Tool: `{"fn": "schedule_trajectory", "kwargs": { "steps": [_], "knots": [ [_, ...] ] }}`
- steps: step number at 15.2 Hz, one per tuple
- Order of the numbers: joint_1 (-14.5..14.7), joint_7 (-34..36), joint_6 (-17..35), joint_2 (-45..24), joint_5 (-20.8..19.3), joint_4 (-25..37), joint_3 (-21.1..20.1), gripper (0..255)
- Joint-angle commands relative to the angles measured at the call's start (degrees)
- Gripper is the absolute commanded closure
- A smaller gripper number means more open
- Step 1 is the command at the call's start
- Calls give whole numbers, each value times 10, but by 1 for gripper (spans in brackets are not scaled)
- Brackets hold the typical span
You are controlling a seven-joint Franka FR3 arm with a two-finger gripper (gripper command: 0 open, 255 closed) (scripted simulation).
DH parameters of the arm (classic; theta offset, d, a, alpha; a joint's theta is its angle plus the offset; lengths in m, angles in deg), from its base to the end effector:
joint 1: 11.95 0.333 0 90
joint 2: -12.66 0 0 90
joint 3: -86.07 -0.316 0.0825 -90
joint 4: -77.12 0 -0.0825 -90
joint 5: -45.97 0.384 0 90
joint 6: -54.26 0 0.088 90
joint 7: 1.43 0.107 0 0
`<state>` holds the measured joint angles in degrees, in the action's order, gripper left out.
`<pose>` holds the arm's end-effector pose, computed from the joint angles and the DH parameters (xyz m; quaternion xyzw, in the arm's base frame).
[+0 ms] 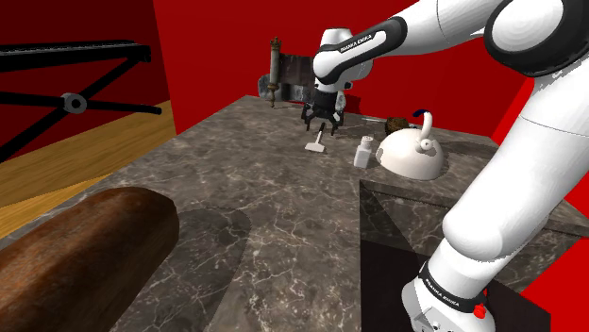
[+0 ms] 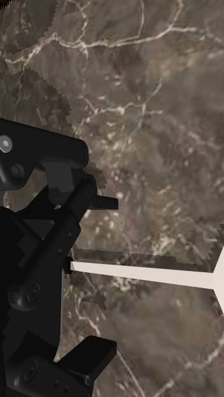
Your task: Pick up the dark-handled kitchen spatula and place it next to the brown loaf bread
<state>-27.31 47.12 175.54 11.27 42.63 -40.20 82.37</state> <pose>0.5472 -0.1158 0.4319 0.8718 -0.4887 0.0290 0.0161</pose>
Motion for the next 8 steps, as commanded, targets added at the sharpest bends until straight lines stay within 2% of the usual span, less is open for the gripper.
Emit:
{"fn": "schedule_trajectory", "kwargs": {
  "steps": [1,3,4,8],
  "knots": [
    [0,0,0,0,0,0,0,0],
    [0,0,0,0,0,0,0,0],
    [0,0,0,0,0,0,0,255],
    [0,0,0,0,0,0,0,255]
  ]
}}
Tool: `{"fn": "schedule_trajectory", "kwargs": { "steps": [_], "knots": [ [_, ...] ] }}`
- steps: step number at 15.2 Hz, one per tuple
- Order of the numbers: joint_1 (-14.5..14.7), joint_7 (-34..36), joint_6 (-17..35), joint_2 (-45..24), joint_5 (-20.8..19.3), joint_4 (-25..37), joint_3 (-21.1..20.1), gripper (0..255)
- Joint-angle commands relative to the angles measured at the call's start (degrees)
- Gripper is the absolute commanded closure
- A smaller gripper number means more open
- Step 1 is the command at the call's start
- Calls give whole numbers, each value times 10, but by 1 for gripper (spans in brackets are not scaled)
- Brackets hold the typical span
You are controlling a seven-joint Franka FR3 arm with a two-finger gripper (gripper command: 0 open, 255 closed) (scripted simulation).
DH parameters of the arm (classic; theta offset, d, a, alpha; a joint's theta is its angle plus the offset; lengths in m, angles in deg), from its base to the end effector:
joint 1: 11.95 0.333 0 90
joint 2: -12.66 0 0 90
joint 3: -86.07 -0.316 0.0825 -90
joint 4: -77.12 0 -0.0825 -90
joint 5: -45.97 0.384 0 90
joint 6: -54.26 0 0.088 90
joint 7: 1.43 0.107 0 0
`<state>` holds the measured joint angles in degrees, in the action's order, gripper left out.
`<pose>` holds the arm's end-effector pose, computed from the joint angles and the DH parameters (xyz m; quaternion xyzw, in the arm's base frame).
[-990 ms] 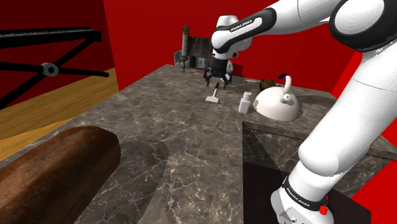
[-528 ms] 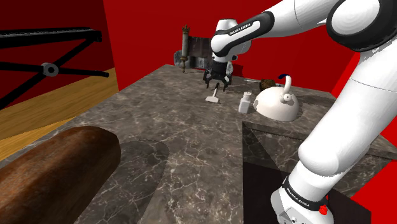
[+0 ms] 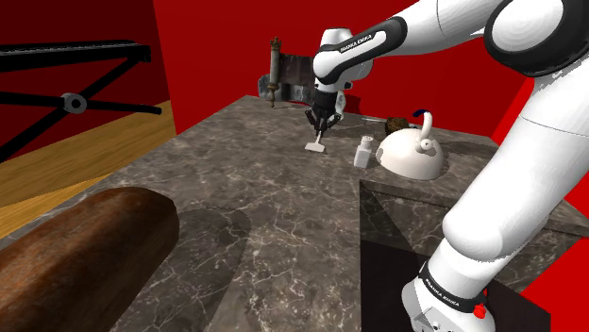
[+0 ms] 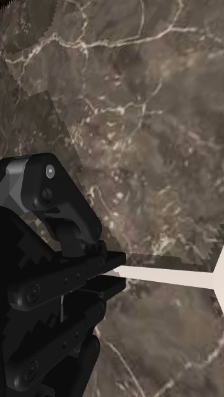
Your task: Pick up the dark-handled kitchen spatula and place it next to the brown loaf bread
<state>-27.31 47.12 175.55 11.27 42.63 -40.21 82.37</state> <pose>0.5472 -0.1158 0.4319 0.8718 -0.4887 0.0290 0.0161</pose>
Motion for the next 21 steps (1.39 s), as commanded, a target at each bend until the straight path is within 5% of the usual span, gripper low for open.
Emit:
{"fn": "schedule_trajectory", "kwargs": {
  "steps": [1,21],
  "knots": [
    [0,0,0,0,0,0,0,255],
    [0,-7,-119,27,5,92,0,255]
  ]
}}
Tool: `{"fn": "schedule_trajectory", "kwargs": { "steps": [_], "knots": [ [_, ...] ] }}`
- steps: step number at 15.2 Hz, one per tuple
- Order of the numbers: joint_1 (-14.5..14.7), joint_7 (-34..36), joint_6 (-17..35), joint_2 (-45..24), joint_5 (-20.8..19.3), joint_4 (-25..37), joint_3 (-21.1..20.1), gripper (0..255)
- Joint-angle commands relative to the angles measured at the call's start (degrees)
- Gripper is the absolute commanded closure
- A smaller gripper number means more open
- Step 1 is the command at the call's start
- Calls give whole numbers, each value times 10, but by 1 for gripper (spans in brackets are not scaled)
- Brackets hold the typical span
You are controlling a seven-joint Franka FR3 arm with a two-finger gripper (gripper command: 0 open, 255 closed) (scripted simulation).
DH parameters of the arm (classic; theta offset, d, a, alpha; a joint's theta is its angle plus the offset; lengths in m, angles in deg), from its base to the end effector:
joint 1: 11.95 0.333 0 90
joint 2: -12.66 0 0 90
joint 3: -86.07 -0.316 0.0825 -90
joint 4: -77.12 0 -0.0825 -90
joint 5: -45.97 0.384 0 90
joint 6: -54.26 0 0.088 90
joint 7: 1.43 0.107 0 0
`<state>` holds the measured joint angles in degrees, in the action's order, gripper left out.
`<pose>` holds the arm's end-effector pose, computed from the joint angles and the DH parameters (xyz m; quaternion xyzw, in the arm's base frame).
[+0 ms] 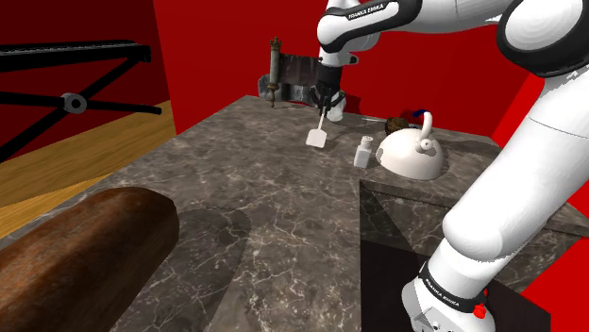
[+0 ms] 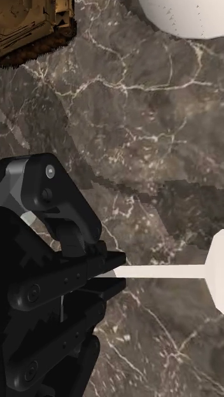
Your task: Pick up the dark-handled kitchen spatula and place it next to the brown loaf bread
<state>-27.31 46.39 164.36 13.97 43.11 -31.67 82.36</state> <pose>0.5470 -0.1161 0.5113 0.8718 -0.4887 0.0293 0.0161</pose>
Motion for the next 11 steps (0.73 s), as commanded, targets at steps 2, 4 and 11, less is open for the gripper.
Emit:
{"fn": "schedule_trajectory", "kwargs": {
  "steps": [2,4,11],
  "knots": [
    [0,-1,-23,2,1,21,0,255],
    [0,-2,-38,2,1,35,0,255],
    [0,-4,-92,1,1,91,0,255]
  ]
}}
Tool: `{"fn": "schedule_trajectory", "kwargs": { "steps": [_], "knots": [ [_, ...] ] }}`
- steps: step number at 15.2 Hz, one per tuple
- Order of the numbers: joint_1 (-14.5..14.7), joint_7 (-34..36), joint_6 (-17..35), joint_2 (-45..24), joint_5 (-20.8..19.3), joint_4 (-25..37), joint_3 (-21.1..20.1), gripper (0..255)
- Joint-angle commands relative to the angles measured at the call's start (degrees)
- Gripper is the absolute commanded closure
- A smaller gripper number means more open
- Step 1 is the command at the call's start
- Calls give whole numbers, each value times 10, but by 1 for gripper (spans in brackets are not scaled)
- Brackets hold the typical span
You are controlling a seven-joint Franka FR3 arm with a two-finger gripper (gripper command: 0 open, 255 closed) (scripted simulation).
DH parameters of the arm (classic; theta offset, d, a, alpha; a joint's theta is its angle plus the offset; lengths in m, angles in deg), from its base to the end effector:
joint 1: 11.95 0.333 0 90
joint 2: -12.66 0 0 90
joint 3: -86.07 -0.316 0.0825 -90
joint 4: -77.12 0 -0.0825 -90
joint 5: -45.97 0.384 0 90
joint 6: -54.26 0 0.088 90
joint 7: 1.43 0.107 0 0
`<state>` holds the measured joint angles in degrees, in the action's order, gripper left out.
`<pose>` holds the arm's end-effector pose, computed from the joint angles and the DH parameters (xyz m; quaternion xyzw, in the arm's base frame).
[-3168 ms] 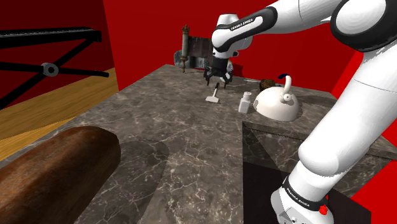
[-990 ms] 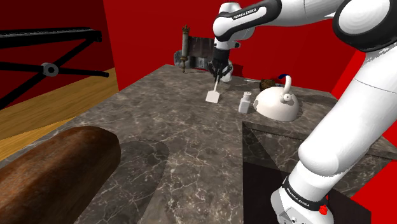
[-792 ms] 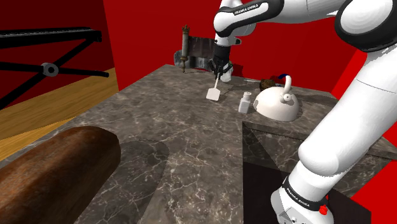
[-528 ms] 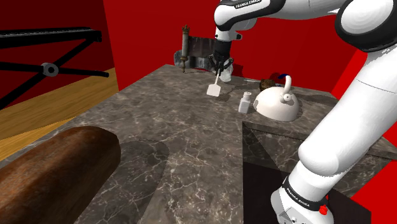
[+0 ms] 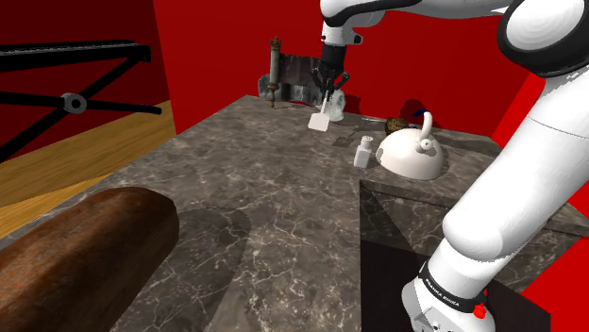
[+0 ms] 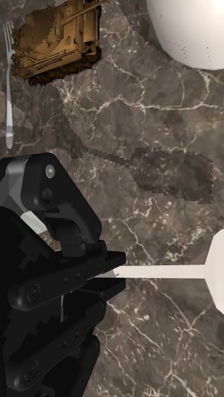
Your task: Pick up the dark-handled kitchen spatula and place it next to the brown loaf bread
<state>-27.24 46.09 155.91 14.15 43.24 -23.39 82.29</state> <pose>0.5473 -0.1153 0.5695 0.8718 -0.4886 0.0293 0.0160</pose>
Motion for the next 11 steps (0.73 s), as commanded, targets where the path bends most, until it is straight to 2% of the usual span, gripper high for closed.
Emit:
{"fn": "schedule_trajectory", "kwargs": {
  "steps": [1,10,11],
  "knots": [
    [0,-1,-15,-1,0,16,0,255],
    [0,-3,-87,-14,0,100,0,255],
    [6,8,-85,-2,0,86,-6,255]
  ]
}}
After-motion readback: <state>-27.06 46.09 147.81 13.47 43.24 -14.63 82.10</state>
